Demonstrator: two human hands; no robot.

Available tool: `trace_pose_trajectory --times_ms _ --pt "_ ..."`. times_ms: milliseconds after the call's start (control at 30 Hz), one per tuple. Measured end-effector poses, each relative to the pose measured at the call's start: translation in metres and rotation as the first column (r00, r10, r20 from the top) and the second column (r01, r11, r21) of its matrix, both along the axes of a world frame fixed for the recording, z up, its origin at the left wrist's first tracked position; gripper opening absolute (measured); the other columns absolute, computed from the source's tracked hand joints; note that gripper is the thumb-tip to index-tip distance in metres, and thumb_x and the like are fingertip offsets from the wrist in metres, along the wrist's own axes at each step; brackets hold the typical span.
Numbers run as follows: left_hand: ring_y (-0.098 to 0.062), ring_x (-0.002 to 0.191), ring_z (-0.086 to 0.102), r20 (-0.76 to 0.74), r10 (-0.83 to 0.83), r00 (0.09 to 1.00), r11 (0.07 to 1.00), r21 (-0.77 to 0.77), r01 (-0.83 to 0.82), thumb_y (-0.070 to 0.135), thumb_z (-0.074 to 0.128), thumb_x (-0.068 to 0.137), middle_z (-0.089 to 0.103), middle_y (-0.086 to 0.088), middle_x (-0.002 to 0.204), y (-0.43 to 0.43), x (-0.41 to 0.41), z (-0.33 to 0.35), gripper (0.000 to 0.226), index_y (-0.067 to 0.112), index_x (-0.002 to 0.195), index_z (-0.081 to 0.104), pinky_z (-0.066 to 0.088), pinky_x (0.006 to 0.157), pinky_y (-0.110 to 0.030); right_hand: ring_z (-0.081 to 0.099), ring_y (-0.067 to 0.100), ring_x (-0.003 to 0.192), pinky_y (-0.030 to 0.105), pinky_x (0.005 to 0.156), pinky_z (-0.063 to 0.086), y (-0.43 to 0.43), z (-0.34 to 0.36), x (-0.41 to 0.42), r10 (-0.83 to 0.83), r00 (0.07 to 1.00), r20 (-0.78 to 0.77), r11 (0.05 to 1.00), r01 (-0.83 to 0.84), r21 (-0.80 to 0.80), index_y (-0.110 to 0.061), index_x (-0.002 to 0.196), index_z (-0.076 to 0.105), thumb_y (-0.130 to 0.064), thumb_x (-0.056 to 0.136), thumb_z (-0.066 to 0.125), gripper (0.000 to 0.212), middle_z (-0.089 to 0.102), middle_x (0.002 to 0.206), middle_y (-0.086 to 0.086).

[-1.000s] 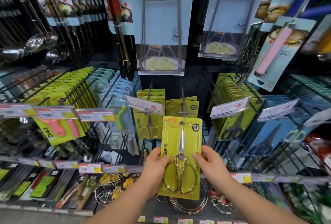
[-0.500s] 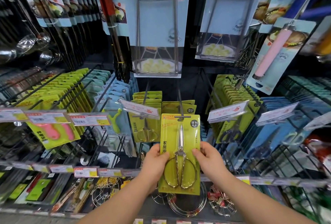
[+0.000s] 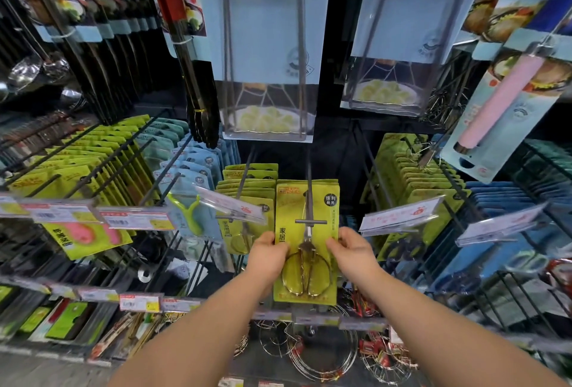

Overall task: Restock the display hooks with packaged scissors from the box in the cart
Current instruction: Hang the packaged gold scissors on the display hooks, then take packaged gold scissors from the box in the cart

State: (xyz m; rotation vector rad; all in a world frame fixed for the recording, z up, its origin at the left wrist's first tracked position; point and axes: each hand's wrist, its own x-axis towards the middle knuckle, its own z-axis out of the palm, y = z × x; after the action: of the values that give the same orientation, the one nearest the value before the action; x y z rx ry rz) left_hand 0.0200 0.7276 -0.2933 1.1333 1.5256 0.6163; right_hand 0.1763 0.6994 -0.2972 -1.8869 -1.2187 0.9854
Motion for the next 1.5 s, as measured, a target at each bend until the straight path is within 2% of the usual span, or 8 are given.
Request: trace_pose_trajectory --times_ms 133,267,567,733,800,933,1067,1500 --pt "-0.017 0.087 0.058 -0.090 -0.004 0.996 1.000 -0.019 0.002 0.015 0.053 0.094 0.059 -0.010 0.117 0.020 0.006 0.000 0.041 0.007 0.134 0.047 0.053 0.080 -0.033 0.054 0.031 0.113 0.036 0.092 0.041 0.027 -0.017 0.009 0.034 0.992 0.126 0.991 -0.017 -0.131 -0.012 0.107 0.056 -0.032 0.094 0.050 0.024 0.059 0.117 0.015" --pt "-0.032 0.128 0.046 -0.246 -0.067 0.967 0.997 -0.045 0.058 0.023 0.053 0.096 0.046 -0.016 0.141 0.032 0.011 0.002 0.052 0.006 0.143 0.037 0.037 0.108 -0.033 0.049 0.038 0.118 0.042 0.096 0.040 0.041 -0.029 0.017 0.066 0.988 0.140 0.989 -0.046 -0.142 -0.007 0.111 0.055 -0.034 0.094 0.051 0.032 0.053 0.125 0.021" --pt "-0.031 0.126 0.048 -0.264 -0.062 0.963 0.998 -0.024 0.058 0.032 0.050 0.097 0.049 -0.015 0.140 0.032 0.009 0.009 0.052 0.007 0.142 0.041 0.040 0.104 -0.033 0.037 0.030 0.135 0.042 0.113 0.028 0.045 -0.033 0.023 0.114 0.983 0.147 0.977 -0.084 -0.196 -0.012 0.139 0.044 -0.041 0.095 0.046 0.052 0.042 0.146 0.012" --pt "-0.029 0.128 0.047 -0.169 -0.082 0.982 0.995 0.037 0.089 0.028 0.054 0.096 0.046 -0.012 0.144 0.010 0.001 0.015 0.054 0.009 0.144 0.037 0.037 0.106 -0.033 0.048 0.030 0.126 0.037 0.106 0.039 0.026 -0.010 0.019 0.076 0.963 0.257 0.977 -0.020 -0.214 -0.004 0.139 0.041 -0.037 0.095 0.048 0.056 0.050 0.137 0.015" --pt "-0.030 0.125 0.051 -0.343 -0.210 0.915 0.962 0.093 0.256 0.033 0.051 0.096 0.046 -0.013 0.144 -0.001 -0.006 0.018 0.056 0.010 0.144 0.035 0.042 0.103 -0.034 0.045 0.029 0.129 0.036 0.107 0.038 0.007 0.003 0.017 0.156 0.914 0.374 0.980 -0.096 -0.174 -0.010 0.143 0.037 -0.033 0.096 0.045 0.052 0.044 0.143 0.013" --pt "-0.031 0.128 0.045 -0.763 -0.343 0.547 0.776 0.098 0.623 0.046 0.044 0.096 0.043 -0.013 0.144 -0.028 -0.015 0.029 0.060 0.017 0.146 0.031 0.043 0.103 -0.040 0.020 0.030 0.143 0.044 0.113 0.026 -0.045 0.031 0.011 0.308 0.675 0.670 0.951 -0.194 -0.242 -0.021 0.147 0.025 -0.041 0.096 0.041 0.057 0.018 0.157 0.005" --pt "-0.033 0.143 0.020 -0.908 -0.311 0.280 0.634 0.021 0.773 0.056 0.043 0.093 0.021 -0.008 0.157 -0.060 -0.010 0.034 0.071 0.022 0.151 0.018 0.026 0.113 -0.049 0.004 0.029 0.147 0.051 0.116 0.015 -0.094 0.042 0.010 0.368 0.538 0.758 0.926 -0.136 -0.353 -0.025 0.148 0.020 -0.049 0.095 0.039 0.061 0.008 0.159 0.003" --pt "-0.034 0.147 0.006 -0.936 -0.320 0.149 0.456 -0.015 0.890 0.058 0.042 0.092 0.011 -0.009 0.160 -0.163 0.029 0.046 0.079 0.017 0.152 0.010 0.014 0.117 -0.053 0.002 0.029 0.147 0.054 0.116 0.009 -0.228 0.049 0.045 0.317 0.572 0.756 0.925 -0.011 -0.380 -0.024 0.149 0.018 -0.050 0.095 0.039 0.064 0.009 0.159 0.003"
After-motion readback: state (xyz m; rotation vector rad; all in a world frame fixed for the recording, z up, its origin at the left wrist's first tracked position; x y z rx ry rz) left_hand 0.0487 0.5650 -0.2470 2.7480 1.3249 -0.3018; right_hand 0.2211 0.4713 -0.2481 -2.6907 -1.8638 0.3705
